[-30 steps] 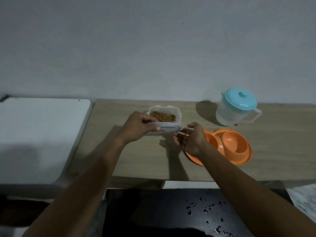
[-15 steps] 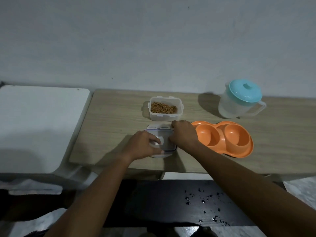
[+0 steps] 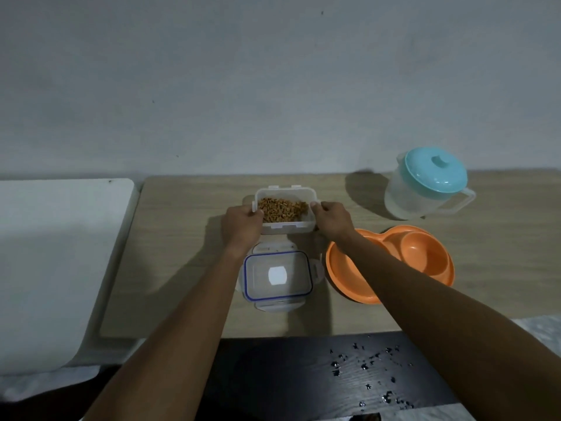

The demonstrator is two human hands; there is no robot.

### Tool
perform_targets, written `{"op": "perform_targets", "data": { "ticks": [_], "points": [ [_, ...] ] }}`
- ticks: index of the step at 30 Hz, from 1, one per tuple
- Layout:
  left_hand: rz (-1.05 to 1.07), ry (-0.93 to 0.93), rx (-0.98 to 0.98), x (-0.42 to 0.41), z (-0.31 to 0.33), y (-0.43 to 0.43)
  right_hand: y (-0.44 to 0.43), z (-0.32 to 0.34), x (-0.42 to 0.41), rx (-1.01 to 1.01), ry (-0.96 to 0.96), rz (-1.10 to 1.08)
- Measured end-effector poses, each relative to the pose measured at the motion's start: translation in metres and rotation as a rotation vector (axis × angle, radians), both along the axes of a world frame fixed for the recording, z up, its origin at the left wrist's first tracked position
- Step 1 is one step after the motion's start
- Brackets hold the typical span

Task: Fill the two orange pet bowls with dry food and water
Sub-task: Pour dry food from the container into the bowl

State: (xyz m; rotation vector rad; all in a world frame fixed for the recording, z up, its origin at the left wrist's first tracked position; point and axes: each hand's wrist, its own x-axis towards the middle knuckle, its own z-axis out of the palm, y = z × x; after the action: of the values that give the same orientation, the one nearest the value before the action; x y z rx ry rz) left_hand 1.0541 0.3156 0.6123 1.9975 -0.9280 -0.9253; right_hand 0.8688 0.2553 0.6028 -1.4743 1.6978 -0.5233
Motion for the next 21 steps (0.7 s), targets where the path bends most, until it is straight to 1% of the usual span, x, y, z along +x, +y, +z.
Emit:
{"op": "perform_targets", "data": {
  "ticks": [3, 5, 8, 11, 12, 13, 16, 18, 20, 21],
  "points": [
    [0.024, 0.026, -0.026, -0.002, 0.006, 0.001, 0.004, 0.004, -0.007, 0.002, -0.109, -0.042],
    [0.018, 0.035, -0.053, -0.007, 0.017, 0.001, 0.004, 0.01, -0.017, 0.056, -0.272, -0.095],
    [-0.037, 0.046, -0.105, -0.017, 0.03, 0.005, 0.012, 0.031, -0.04, 0.19, -0.54, -0.142],
    [-0.086, 0.077, -0.16, -0.039, 0.043, 0.007, 0.022, 0.062, -0.071, 0.281, -0.649, -0.118],
    [-0.122, 0.082, -0.206, -0.068, 0.057, 0.025, 0.041, 0.078, -0.104, 0.259, -0.68, -0.115],
    [-0.148, 0.086, -0.236, -0.094, 0.065, 0.04, 0.061, 0.094, -0.136, 0.209, -0.672, -0.081],
    [-0.202, 0.202, -0.221, -0.109, 0.061, 0.042, 0.074, 0.107, -0.152, 0.194, -0.649, -0.081],
    [-0.312, 0.309, -0.182, -0.153, 0.056, 0.061, 0.104, 0.11, -0.203, 0.106, -0.572, -0.131],
    [-0.344, 0.399, -0.153, -0.163, 0.048, 0.065, 0.105, 0.11, -0.216, 0.053, -0.504, -0.188],
    [-0.374, 0.4, -0.136, -0.167, 0.04, 0.064, 0.105, 0.112, -0.22, 0.019, -0.467, -0.201]
  ]
}}
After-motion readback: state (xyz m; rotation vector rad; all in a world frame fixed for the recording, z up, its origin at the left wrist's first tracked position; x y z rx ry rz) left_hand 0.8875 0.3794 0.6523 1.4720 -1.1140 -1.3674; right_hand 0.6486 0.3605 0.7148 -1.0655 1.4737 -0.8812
